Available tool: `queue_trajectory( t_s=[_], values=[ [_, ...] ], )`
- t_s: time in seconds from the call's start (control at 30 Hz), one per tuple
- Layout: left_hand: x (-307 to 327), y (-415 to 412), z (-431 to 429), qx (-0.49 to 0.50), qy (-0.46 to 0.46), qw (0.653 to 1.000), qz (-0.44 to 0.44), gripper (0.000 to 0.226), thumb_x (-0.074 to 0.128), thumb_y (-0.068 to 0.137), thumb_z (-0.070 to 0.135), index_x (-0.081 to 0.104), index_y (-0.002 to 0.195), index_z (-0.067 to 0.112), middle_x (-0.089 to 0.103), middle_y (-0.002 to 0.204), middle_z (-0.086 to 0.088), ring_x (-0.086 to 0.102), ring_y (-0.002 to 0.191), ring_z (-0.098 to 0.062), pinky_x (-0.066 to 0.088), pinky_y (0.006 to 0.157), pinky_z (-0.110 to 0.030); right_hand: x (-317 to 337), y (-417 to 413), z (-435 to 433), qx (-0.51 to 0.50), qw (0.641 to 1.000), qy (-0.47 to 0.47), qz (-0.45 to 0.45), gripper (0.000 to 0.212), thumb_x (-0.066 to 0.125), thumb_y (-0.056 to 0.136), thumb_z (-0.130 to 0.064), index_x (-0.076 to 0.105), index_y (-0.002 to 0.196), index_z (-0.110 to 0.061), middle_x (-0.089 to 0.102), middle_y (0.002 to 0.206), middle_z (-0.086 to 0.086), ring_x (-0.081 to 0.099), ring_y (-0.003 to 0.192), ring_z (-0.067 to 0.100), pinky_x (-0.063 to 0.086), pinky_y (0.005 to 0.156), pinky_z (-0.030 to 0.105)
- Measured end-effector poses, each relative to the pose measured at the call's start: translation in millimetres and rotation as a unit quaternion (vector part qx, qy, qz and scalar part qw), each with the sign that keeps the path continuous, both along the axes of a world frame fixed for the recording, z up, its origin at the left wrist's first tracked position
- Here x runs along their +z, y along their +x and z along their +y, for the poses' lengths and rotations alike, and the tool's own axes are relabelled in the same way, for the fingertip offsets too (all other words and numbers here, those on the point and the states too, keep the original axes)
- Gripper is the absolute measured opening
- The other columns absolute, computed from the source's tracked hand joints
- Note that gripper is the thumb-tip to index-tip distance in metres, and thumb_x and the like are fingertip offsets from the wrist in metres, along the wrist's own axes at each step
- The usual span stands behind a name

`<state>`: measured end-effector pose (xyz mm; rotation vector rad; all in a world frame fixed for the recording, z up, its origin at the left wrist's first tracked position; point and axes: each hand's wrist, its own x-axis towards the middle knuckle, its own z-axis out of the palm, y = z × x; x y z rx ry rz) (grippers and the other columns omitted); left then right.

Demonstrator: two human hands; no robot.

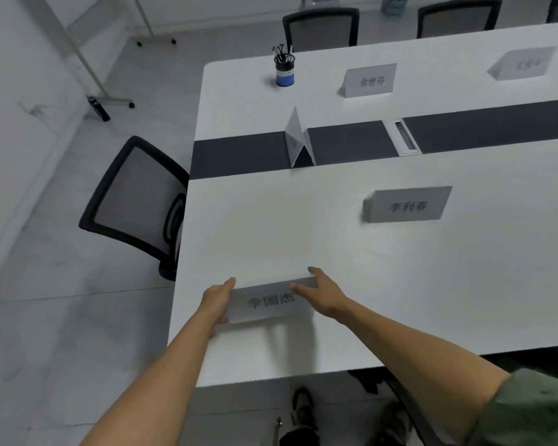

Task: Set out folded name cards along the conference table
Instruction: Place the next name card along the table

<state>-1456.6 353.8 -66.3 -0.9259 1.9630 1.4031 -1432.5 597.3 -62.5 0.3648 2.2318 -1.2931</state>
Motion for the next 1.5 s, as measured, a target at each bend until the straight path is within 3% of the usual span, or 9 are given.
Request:
queue_trajectory(
  t_s=[0.33,0.43,0.57,0.83,0.93,1.07,1.23,1.4,1.5],
  values=[
    [31.4,-14.8,38.3,-0.073,-0.018,0.995,0.062,0.047,0.049,0.095,0.040,0.055,0.120,0.000,0.060,0.116,-0.018,0.058,0.104,-0.034,0.045,0.088,-0.039,21.2,23.1,21.8,-0.105,0.994,-0.010,-0.004,0.089,0.062,0.083,-0.059,0.028,0.151,-0.013,0.043,0.146,0.009,0.051,0.124,0.028,0.052,0.095,0.041],
    [55.8,-21.1,76.9,-0.114,-0.006,0.990,0.084,0.038,0.049,0.096,0.039,0.055,0.106,0.003,0.059,0.103,-0.015,0.054,0.088,-0.029,0.040,0.076,-0.034,42.5,37.9,49.9,-0.159,0.987,-0.006,0.014,0.086,0.059,0.085,-0.060,0.028,0.151,-0.013,0.041,0.147,0.008,0.050,0.123,0.027,0.054,0.086,0.036],
    [93.0,-13.5,145.9,-0.171,0.010,0.979,0.111,0.032,0.048,0.097,0.037,0.054,0.096,0.005,0.061,0.095,-0.016,0.056,0.074,-0.026,0.044,0.067,-0.032,74.2,66.5,104.2,-0.222,0.974,0.010,0.046,0.089,0.056,0.085,-0.064,0.029,0.151,-0.012,0.042,0.147,0.008,0.050,0.124,0.028,0.053,0.093,0.041],
    [163.4,64.5,306.6,-0.275,0.080,0.940,0.185,0.038,0.047,0.099,0.032,0.050,0.131,0.011,0.059,0.122,-0.014,0.054,0.102,-0.028,0.043,0.082,-0.039,141.9,178.6,241.9,-0.329,0.937,0.046,0.110,0.097,0.055,0.077,-0.072,0.032,0.149,-0.012,0.044,0.146,0.006,0.050,0.124,0.027,0.050,0.098,0.047],
    [186.8,113.0,366.4,-0.295,0.116,0.927,0.200,0.030,0.050,0.098,0.031,0.050,0.121,0.012,0.056,0.117,-0.013,0.052,0.096,-0.024,0.041,0.081,-0.037,161.2,234.5,295.3,-0.366,0.920,0.057,0.128,0.094,0.057,0.078,-0.072,0.033,0.149,-0.014,0.043,0.146,0.005,0.049,0.125,0.027,0.049,0.100,0.048],
    [199.6,171.1,436.5,-0.346,0.128,0.911,0.183,0.048,0.052,0.097,0.039,0.049,0.127,0.002,0.057,0.110,-0.013,0.055,0.085,-0.024,0.043,0.079,-0.038,177.6,306.1,360.5,-0.396,0.903,0.094,0.136,0.092,0.058,0.078,-0.072,0.038,0.145,-0.012,0.048,0.140,0.007,0.052,0.122,0.029,0.049,0.098,0.048],
    [194.1,223.6,501.3,-0.384,0.133,0.901,0.154,0.050,0.050,0.096,0.040,0.048,0.128,0.002,0.058,0.114,-0.014,0.055,0.093,-0.027,0.043,0.080,-0.039,177.8,369.7,421.1,-0.403,0.903,0.104,0.105,0.081,0.054,0.057,-0.089,0.045,0.104,-0.023,0.062,0.113,0.006,0.065,0.097,0.027,0.056,0.069,0.037],
    [181.1,232.1,561.6,-0.400,0.130,0.895,0.146,0.050,0.050,0.096,0.038,0.047,0.129,0.001,0.057,0.113,-0.014,0.054,0.090,-0.026,0.041,0.078,-0.039,159.9,383.4,477.0,-0.410,0.900,0.094,0.110,0.100,0.060,0.054,-0.086,0.055,0.121,-0.013,0.067,0.109,0.005,0.068,0.086,0.021,0.054,0.060,0.033],
    [163.6,214.8,598.2,-0.393,0.126,0.900,0.142,0.050,0.050,0.095,0.039,0.049,0.128,0.002,0.058,0.113,-0.014,0.054,0.090,-0.026,0.041,0.078,-0.039,145.2,366.4,515.2,-0.403,0.905,0.096,0.094,0.089,0.063,0.054,-0.086,0.050,0.114,-0.021,0.064,0.110,0.002,0.068,0.091,0.023,0.054,0.062,0.033]
  ],
)
